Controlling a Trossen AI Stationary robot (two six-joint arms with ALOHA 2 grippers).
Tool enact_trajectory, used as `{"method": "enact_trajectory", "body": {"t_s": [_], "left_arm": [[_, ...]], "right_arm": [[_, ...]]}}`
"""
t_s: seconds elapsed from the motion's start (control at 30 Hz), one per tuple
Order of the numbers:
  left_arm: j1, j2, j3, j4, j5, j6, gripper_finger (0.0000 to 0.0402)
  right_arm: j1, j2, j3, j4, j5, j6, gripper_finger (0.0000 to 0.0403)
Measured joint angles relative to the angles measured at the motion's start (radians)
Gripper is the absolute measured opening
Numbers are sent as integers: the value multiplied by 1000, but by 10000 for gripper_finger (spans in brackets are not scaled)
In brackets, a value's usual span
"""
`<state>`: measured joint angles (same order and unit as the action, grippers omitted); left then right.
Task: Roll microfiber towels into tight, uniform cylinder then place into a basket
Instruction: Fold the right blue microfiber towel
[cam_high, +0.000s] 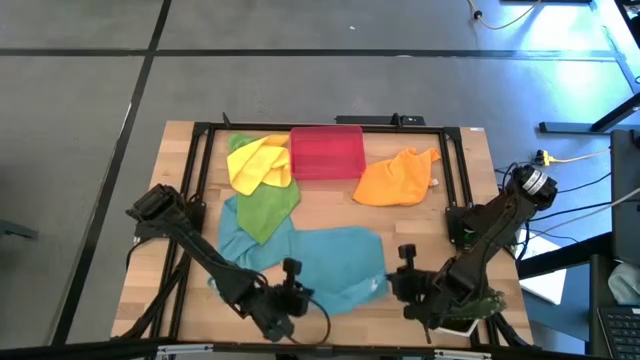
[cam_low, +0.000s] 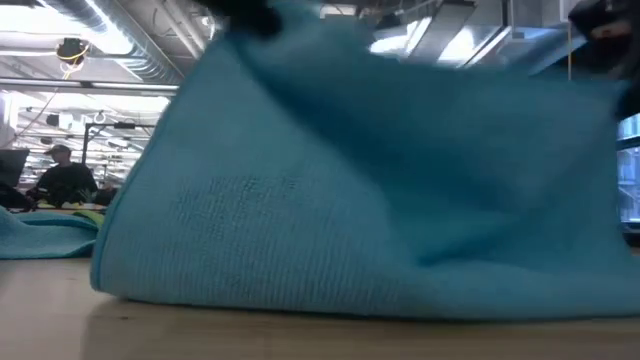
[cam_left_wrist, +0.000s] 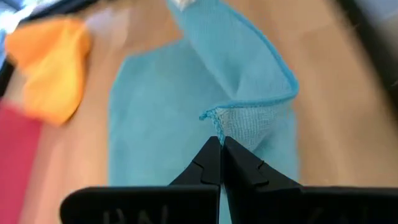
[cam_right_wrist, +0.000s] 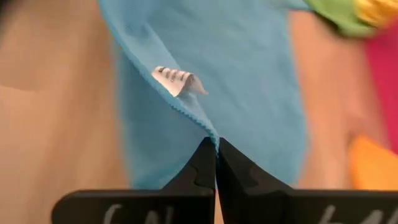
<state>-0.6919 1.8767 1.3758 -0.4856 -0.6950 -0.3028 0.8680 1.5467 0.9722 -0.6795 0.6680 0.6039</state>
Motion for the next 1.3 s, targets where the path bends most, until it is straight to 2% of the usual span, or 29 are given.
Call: {"method": "enact_trajectory", "body": {"t_s": [0.13,0.33,0.6,0.8,0.93,1.07,1.3], "left_arm": [[32,0,-1,-137,-39,-114,0],[95,1,-64,-137,-38,-139,0],[161,2,-161,-75,37,-162,0],[163,2,-170,-70,89,-201,0],[129,2,-150,-68,108,-227,0],[77,2,-104,-66,113,-248,0],[-17,2,15,-54,109,-245,0]], "right_arm": [[-54,0,-12,-93,4,122,1],[-144,0,-87,-62,-16,156,0],[-226,0,-174,-41,-42,226,4],[-268,0,-203,38,-42,164,4],[-258,0,-198,57,-58,120,3],[-224,0,-171,56,-154,101,3],[-105,0,-39,62,-251,92,3]]}}
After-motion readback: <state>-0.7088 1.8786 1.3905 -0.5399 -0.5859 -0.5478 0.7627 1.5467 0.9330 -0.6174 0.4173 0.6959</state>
